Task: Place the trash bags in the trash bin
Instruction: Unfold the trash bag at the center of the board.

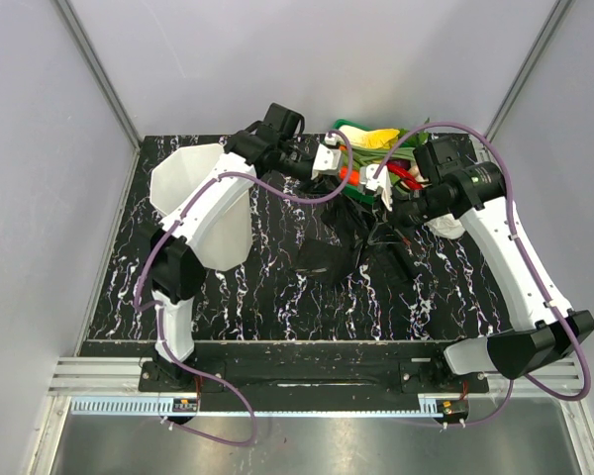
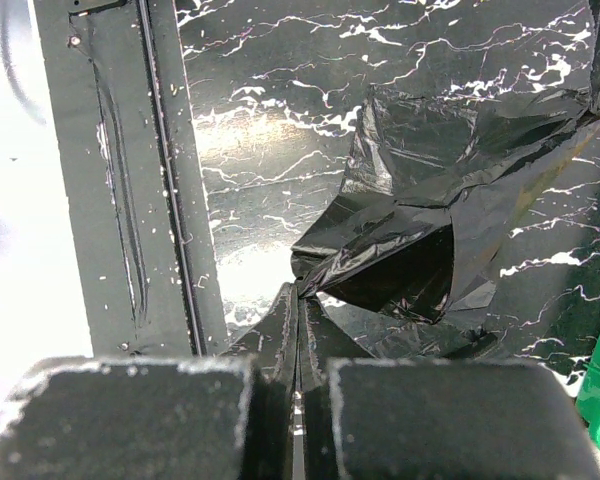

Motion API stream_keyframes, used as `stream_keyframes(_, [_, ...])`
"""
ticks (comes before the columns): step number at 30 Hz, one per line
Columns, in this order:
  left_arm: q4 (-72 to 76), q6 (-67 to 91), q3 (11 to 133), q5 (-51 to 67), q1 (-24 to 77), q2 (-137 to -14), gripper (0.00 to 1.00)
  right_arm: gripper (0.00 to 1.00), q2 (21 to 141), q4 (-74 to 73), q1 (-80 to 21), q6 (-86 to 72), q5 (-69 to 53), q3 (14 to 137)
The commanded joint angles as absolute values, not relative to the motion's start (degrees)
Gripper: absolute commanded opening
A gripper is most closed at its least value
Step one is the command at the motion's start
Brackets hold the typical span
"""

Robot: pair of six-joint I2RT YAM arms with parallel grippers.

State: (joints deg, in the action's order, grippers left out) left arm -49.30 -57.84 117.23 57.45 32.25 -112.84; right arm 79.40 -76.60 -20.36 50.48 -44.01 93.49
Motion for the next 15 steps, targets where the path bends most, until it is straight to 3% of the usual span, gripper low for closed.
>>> stream_keyframes(1, [-47.9, -58.54, 120.76, 60.29, 32.26, -114.25, 0.27, 0.0, 77.34, -81.3, -21.01, 49.66, -43.59, 93.25])
stream_keyframes(15, [-47.9, -57.83, 119.71, 61.35, 32.78, -114.0, 0.22, 0.0, 76.9, -80.07, -21.01, 49.04, -41.92, 92.55])
